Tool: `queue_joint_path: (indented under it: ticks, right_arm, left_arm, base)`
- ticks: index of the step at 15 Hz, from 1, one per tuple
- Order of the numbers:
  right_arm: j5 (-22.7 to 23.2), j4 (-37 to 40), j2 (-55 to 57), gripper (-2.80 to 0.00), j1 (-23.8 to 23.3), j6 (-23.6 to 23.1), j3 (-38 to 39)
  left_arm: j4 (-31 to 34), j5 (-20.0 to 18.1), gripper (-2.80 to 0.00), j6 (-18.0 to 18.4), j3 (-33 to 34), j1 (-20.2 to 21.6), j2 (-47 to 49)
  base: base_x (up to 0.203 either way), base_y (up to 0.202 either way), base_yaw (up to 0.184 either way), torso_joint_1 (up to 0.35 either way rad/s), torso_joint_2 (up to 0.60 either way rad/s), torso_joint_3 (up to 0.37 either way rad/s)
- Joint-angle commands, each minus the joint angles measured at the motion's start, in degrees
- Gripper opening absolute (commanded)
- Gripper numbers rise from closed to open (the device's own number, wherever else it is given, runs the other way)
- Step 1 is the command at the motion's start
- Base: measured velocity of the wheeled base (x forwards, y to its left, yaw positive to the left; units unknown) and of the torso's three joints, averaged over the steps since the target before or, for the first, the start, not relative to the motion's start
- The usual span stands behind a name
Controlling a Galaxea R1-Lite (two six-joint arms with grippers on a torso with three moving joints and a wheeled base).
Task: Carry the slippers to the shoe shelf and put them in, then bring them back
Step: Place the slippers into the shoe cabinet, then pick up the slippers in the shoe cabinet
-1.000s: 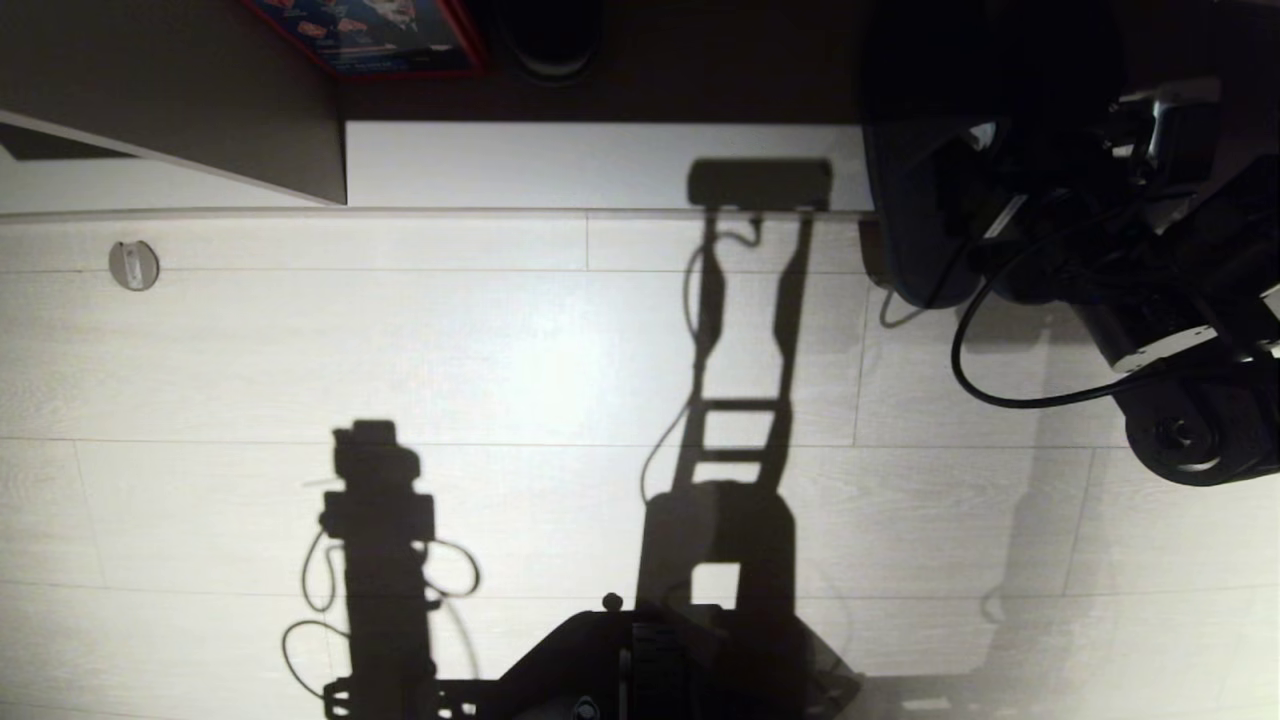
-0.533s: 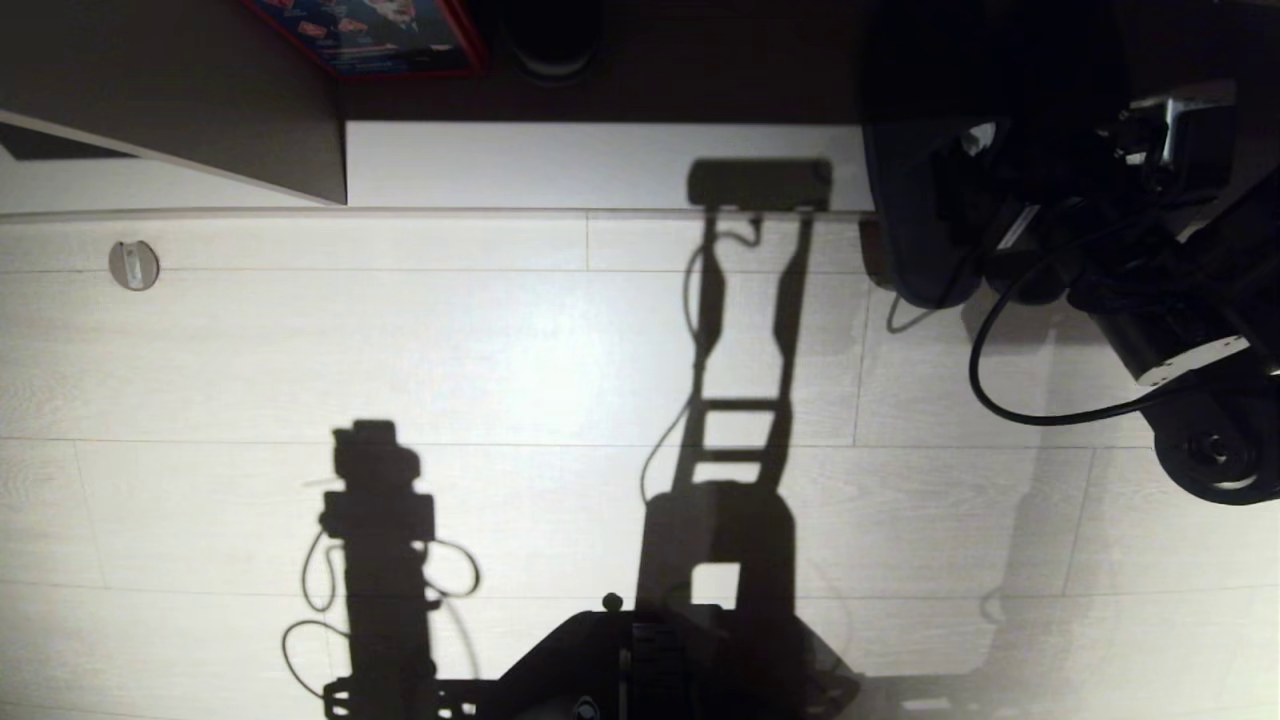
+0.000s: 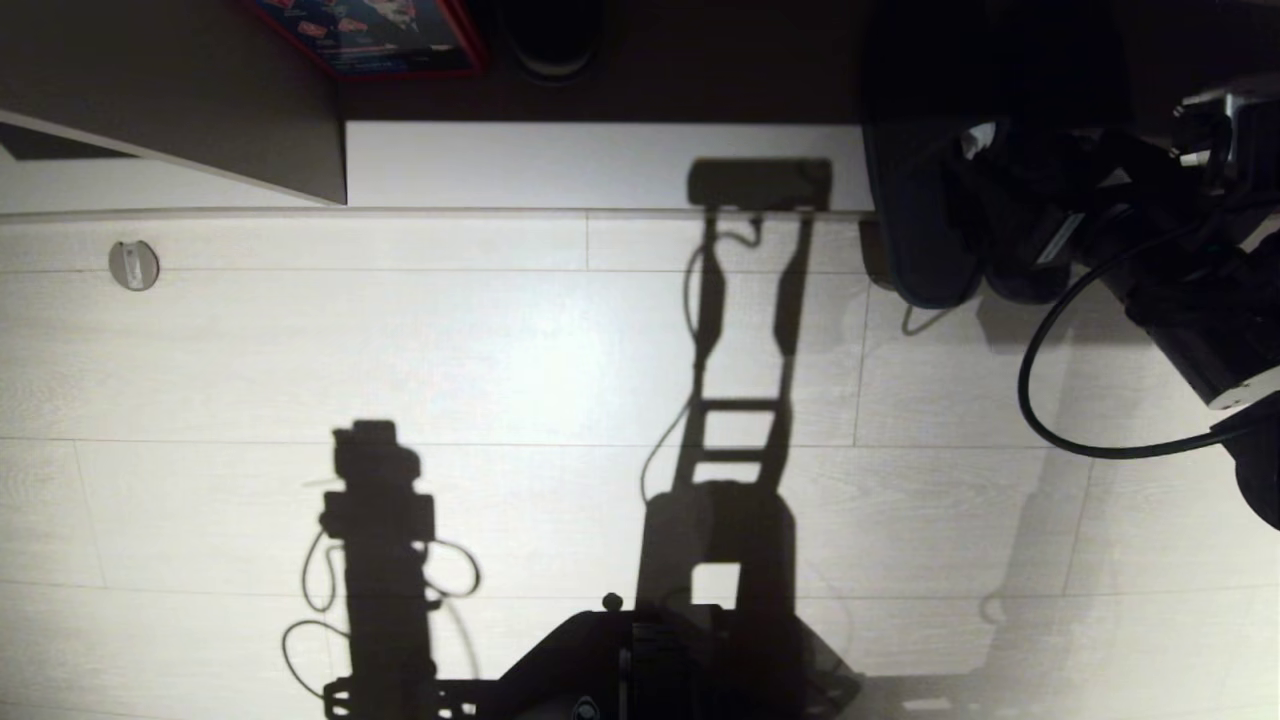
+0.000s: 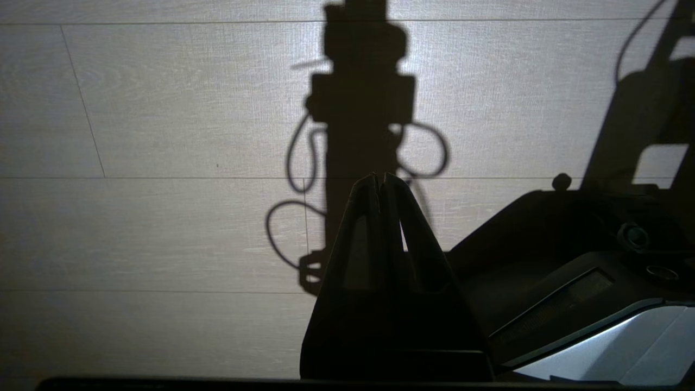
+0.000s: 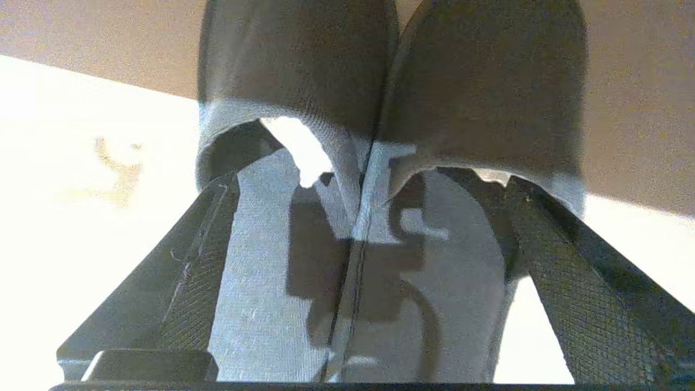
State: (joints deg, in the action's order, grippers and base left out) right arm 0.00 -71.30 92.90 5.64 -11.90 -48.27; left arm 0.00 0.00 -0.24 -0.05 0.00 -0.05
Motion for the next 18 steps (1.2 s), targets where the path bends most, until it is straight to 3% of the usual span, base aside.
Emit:
queue_joint_path:
  ticks: [1,11,12,18]
  right_arm:
    - [0.07,-0.31,-2.86,0.00,0.12,-0.13,1.52]
    - [1.02,1.23,-13.01,0.00,3.61,-0.54,11.21]
    - [1.34,1.55,-13.99,-2.80,4.05,-0.50,12.41]
    - [1.10,6.35,-20.23,-2.80,6.26,-0.85,17.34]
  left_arm:
    - [0.00,0.00,-2.80,-0.02,-0.04,0.00,0.05]
    - [0.00,0.00,-2.80,-0.02,0.05,0.00,0.05]
    - [-0.01,0.00,-2.80,-0.02,0.05,0.00,0.05]
    - [0.00,0.00,-2.80,-0.02,0.05,0.00,0.05]
  base:
    - [0.000,0.000,0.000,0.000,0.00,0.000]
    - [0.000,0.000,0.000,0.000,0.00,0.000]
    - [0.000,0.000,0.000,0.000,0.00,0.000]
    - [0.000,0.000,0.000,0.000,0.00,0.000]
